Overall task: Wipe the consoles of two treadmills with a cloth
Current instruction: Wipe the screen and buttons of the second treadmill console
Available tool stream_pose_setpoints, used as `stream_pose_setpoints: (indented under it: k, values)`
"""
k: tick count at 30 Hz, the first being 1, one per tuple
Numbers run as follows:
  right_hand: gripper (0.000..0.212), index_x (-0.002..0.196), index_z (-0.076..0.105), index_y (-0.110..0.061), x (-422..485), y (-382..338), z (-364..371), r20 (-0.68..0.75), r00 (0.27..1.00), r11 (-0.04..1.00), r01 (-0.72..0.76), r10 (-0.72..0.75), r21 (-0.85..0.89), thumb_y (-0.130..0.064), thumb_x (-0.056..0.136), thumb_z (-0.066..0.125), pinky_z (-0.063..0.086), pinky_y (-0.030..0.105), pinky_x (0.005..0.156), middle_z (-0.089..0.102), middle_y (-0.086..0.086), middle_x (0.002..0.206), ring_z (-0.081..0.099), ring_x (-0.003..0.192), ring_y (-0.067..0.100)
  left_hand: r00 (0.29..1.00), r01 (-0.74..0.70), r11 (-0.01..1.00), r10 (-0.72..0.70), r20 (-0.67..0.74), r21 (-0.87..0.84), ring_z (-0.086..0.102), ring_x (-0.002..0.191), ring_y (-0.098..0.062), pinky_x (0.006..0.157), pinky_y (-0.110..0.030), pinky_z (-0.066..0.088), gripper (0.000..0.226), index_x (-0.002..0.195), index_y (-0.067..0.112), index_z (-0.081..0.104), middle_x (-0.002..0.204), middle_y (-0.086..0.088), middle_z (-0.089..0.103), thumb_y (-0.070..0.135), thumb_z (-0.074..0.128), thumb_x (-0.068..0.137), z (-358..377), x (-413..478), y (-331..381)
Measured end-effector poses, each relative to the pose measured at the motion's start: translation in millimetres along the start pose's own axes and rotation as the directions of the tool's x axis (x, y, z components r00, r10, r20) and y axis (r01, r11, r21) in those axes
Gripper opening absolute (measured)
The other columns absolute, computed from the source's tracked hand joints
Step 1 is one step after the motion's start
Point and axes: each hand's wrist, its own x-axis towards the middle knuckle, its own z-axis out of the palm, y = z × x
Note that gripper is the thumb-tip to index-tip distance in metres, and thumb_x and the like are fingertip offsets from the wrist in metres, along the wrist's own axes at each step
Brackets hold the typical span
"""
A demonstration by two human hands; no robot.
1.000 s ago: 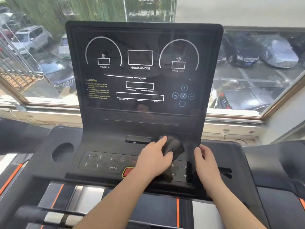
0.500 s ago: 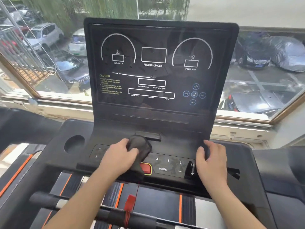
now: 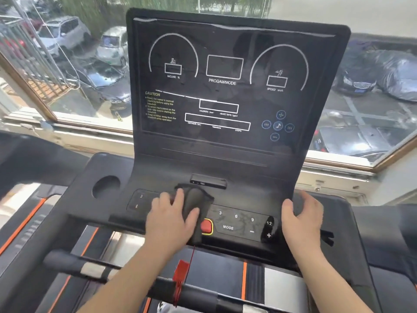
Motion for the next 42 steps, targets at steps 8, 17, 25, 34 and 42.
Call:
stream_pose_setpoints:
  k: [8,17,25,34,42]
  values:
    - [0.052,0.158,0.048,-0.026,-0.1,19.8,-17.7,0.216,0.972,0.992,-0.067,0.09,-0.11,-0.043,0.109,0.043,0.034,0.041,0.121,0.052,-0.007,0.161,0.045,0.149,0.019,0.93,0.363,0.927,-0.367,-0.021,-0.096,0.048,0.118,-0.048,0.094,-0.058,0.049,0.056,0.141,0.012,0.055,0.127,-0.024,0.051,0.05,0.057,0.099,-13.2,26.4,-26.8]
    - [0.048,0.11,0.065,-0.017,10.6,9.7,-36.2,0.291,0.952,0.989,-0.053,0.092,-0.14,-0.051,0.111,0.03,0.039,0.037,0.087,0.066,-0.011,0.098,0.058,0.096,0.015,0.98,-0.124,0.992,0.116,0.16,0.04,0.053,0.116,-0.032,0.09,-0.042,0.051,0.058,0.142,0.018,0.046,0.128,-0.01,0.05,0.055,0.049,0.098,9.2,-26.1,144.2]
    - [0.039,0.098,0.068,-0.005,15.3,8.9,-53.2,0.071,0.996,0.999,-0.048,0.05,-0.024,-0.035,0.109,0.046,0.038,0.037,0.076,0.072,0.012,0.099,0.06,0.089,0.024,0.784,-0.2,0.866,0.422,0.456,-0.458,0.063,0.1,-0.034,0.082,-0.04,0.057,0.023,0.109,0.017,0.061,0.106,-0.011,0.063,0.037,0.058,0.096,7.9,-35.7,209.6]
    - [0.029,0.088,0.077,-0.02,-10.7,-82.3,13.1,0.336,0.937,0.99,0.05,-0.092,0.132,-0.028,0.106,0.055,0.055,0.033,0.072,0.078,0.003,0.078,0.072,0.074,0.018,0.951,0.292,0.45,-0.227,0.208,-0.844,0.067,0.077,0.002,0.064,-0.01,0.049,0.01,0.105,0.021,0.071,0.094,0.008,0.074,0.025,0.072,0.095,-56.6,22.4,45.5]
    - [0.026,0.094,0.078,-0.013,-20.5,-122.9,79.4,0.438,0.898,0.959,-0.162,0.045,0.232,-0.025,0.105,0.059,0.058,0.034,0.069,0.08,0.011,0.081,0.072,0.072,0.019,0.768,0.427,0.518,-0.641,-0.006,-0.741,0.059,0.118,-0.037,0.105,-0.052,0.049,0.051,0.138,0.019,0.048,0.136,-0.012,0.055,0.041,0.065,0.096,-79.4,77.7,-70.7]
